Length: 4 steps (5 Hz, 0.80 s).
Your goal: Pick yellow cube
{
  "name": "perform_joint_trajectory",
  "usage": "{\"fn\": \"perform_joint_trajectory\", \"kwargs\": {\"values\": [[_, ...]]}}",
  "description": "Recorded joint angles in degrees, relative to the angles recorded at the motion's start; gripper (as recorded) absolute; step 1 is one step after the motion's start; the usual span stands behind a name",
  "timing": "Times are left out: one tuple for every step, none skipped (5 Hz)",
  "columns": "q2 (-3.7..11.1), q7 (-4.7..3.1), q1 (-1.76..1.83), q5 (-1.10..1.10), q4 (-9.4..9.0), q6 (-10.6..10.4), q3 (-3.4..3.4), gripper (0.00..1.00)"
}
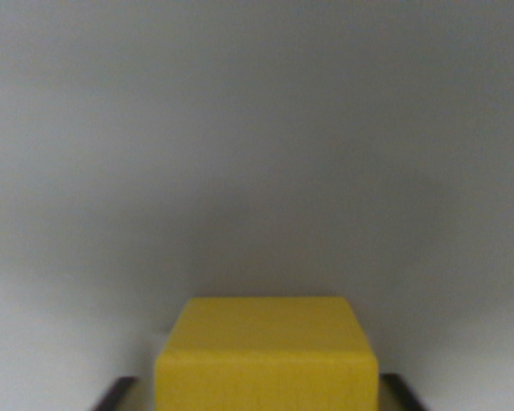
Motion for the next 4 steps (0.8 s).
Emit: {"fn": "perform_joint_trajectory", "kwargs": {"values": [[0.00, 0.00, 0.00, 0.00, 0.00, 0.00, 0.00, 1.00], [-0.08, 0.00, 0.00, 0.01, 0.27, 0.35, 0.01, 1.00], [-0.08, 0.00, 0.00, 0.01, 0.27, 0.35, 0.01, 1.00], [-0.24, 0.00, 0.00, 0.03, 0.79, 1.02, 0.02, 1.00]]}}
